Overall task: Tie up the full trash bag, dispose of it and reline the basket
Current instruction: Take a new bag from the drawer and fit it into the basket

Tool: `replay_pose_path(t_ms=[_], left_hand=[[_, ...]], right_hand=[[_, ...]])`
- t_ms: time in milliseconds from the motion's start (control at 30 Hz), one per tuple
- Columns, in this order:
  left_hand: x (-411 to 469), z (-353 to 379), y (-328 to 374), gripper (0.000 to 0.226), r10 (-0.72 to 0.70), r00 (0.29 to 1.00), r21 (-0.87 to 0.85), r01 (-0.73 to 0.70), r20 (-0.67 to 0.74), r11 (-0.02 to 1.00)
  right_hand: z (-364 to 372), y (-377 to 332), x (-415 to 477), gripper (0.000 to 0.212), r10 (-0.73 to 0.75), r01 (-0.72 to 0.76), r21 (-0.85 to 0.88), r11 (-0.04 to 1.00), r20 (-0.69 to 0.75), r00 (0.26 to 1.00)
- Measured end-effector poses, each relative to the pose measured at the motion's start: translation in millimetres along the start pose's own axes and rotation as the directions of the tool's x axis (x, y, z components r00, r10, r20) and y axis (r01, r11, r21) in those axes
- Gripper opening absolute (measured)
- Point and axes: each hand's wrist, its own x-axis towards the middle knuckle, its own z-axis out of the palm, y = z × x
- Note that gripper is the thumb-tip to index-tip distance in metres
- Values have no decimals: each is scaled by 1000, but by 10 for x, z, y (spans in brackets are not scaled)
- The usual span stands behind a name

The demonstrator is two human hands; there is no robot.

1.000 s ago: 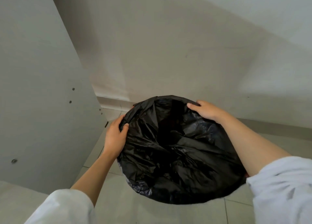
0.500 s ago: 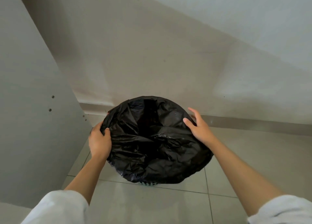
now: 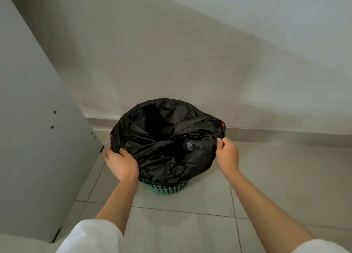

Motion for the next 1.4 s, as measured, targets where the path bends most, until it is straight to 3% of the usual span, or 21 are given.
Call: replay_pose_path(t_ms=[100, 133, 200, 300, 400, 467, 533, 600, 633, 700, 767, 833, 900, 967, 1033, 1167, 1267, 1333, 1400], left_hand=[[-6, -11, -9, 41, -8, 1000, -28, 9, 14, 1000], [-1, -9, -11, 41, -15, 1000, -31, 16, 16, 999], [6, -9, -20, 42, -45, 999, -23, 46, 24, 999], [13, -37, -32, 43, -102, 993, -19, 103, 50, 994], [15, -50, -27, 45, -134, 988, -46, 137, 72, 989], [14, -43, -1, 48, -190, 977, -88, 199, 96, 976], [-2, -38, 1, 52, -260, 949, -157, 288, 178, 945], [-8, -52, -66, 61, -318, 893, -257, 404, 319, 878], [-23, -76, -97, 66, -345, 853, -297, 472, 391, 830], [-51, -131, -171, 73, -355, 797, -315, 540, 488, 780], [-72, -197, -202, 71, -319, 811, -312, 505, 491, 805], [-55, -255, -210, 60, -283, 853, -342, 450, 437, 825], [3, -292, -209, 45, -269, 859, -410, 456, 436, 790], [67, -307, -232, 33, -276, 835, -483, 511, 477, 711], [111, -317, -275, 24, -298, 818, -504, 547, 492, 669], [200, -336, -422, 21, -334, 840, -198, 447, 427, 872], [230, -362, -343, 24, -279, 921, 13, 286, 271, 958], [188, -411, -180, 33, -139, 986, 47, 135, 95, 990], [122, -422, -47, 44, 12, 998, 55, -16, 63, 998]], right_hand=[[-14, -22, 19, 40, 216, -253, 265, 931, 163, 963], [-13, -82, -14, 42, 236, -315, 326, 891, 259, 937], [50, -159, -62, 45, 174, -286, 351, 891, 318, 932], [119, -177, -107, 46, 125, -176, 341, 923, 165, 978], [74, -62, -135, 38, 24, -27, 148, 989, 21, 999], [67, 56, -111, 37, 38, -40, 41, 998, 43, 998], [117, 203, -73, 37, 162, -166, -7, 986, 237, 958], [135, 294, -86, 35, 301, -328, -7, 945, 412, 860], [139, 307, -102, 33, 344, -393, 34, 919, 417, 841], [120, 271, -134, 29, 382, -444, 186, 877, 293, 877], [63, 149, -155, 27, 347, -356, 328, 875, 87, 934], [17, -38, -180, 25, 188, -171, 430, 887, 2, 982], [34, -179, -214, 32, 45, -68, 453, 889, 63, 997], [96, -231, -245, 40, -3, -52, 429, 902, 127, 992], [145, -215, -286, 41, -9, -36, 424, 905, 103, 995], [144, -86, -362, 36, 22, -65, 432, 900, 104, 994], [127, -26, -333, 38, 93, -126, 394, 910, 103, 990], [106, -60, -297, 35, 71, -48, 326, 944, -57, 996], [73, -197, -289, 33, -143, 183, 162, 970, -232, 962]])
